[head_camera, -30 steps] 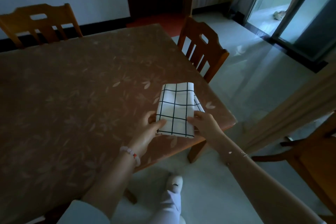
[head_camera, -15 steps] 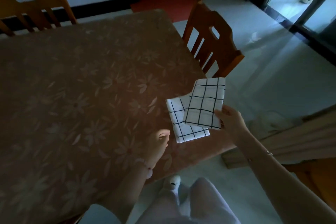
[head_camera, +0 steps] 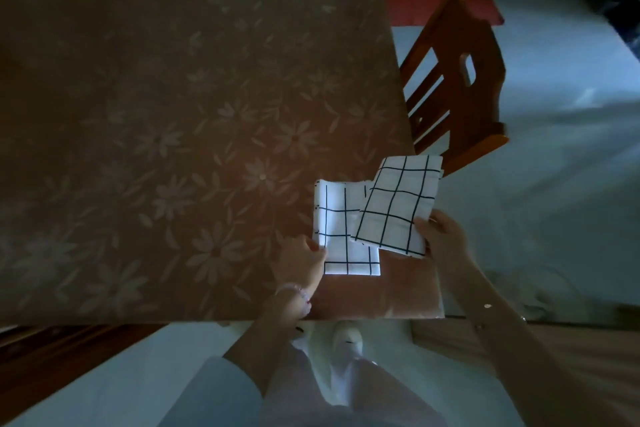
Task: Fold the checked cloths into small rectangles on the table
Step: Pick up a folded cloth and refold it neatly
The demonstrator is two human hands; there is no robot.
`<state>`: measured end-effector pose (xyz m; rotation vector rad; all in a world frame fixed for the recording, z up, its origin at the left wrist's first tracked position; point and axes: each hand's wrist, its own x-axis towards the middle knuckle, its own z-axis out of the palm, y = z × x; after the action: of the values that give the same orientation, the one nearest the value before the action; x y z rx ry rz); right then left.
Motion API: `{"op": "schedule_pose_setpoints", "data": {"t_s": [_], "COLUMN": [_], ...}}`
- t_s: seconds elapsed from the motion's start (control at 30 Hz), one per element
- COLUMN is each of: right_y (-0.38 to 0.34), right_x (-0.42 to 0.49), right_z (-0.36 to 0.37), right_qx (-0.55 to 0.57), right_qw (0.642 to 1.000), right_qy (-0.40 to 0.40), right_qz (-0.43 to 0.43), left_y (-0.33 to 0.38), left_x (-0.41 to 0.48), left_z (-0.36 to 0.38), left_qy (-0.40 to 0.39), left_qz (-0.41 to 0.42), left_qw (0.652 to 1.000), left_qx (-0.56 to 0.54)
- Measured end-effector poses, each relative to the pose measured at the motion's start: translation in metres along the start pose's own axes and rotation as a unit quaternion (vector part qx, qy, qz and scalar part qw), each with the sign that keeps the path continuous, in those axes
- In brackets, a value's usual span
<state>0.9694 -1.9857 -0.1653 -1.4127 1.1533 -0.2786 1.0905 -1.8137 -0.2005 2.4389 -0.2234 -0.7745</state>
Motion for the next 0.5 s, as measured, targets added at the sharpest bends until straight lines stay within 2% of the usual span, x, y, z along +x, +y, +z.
{"op": "schedule_pose_setpoints", "data": {"t_s": [0.23,0.37,0.5], "right_y": [-0.007,-0.01,-0.011], "right_x": [0.006,0.007,0.007], "right_z": [-0.003,0.0,0.003], "right_qx": [0.026,0.018,0.009], "right_qw": [0.999,0.999,0.999], "right_qy": [-0.006,-0.014,-0.018], "right_qz": [-0.028,-0.032,-0.038], "left_y": [0.001,-0.006,-0.016], "left_x": [-0.013,-0.007,0.001], "left_z": [0.009,0.003,-0.005], "left_qy": [0.082,0.066,0.039], "left_qz": [0.026,0.0,0.032], "left_qw": [0.996,0.998,0.996], "left_qx": [0.028,-0.02,-0.068]}}
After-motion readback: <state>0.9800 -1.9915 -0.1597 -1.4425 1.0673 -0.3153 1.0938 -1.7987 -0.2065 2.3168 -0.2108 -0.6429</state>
